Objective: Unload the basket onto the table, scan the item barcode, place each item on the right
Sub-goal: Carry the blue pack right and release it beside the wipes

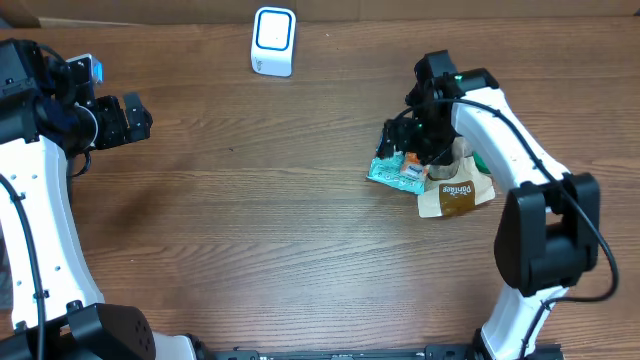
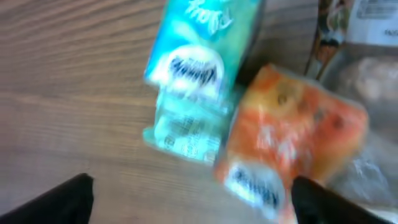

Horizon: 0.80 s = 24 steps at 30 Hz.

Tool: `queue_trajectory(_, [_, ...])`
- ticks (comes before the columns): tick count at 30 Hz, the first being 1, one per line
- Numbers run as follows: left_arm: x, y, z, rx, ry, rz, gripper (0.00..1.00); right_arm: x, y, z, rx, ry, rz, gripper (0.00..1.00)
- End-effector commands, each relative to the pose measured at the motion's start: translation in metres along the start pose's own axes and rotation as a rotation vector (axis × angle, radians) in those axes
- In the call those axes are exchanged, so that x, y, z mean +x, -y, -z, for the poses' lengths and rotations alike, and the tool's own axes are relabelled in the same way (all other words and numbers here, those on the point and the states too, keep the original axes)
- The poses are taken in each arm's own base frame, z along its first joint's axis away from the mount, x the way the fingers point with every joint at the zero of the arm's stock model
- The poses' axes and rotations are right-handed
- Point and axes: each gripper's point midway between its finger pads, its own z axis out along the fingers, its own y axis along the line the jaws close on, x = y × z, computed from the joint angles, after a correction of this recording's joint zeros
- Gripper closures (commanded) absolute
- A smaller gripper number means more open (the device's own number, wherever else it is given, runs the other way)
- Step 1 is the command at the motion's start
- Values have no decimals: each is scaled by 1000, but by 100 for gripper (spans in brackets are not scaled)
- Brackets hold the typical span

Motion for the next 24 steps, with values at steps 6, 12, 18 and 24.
queue_trajectory(6, [-1, 2, 3, 4, 10, -31, 0, 28, -23, 114, -65, 177, 47, 0])
queue_trajectory(12, [-1, 2, 3, 4, 10, -31, 0, 74, -22, 164, -79, 226, 60, 0])
queue_trajectory(18, [-1, 2, 3, 4, 10, -31, 0, 82, -24, 182, -96, 284, 75, 0])
queue_trajectory(24, [-1, 2, 3, 4, 10, -31, 1, 81, -24, 180, -95, 280, 74, 0])
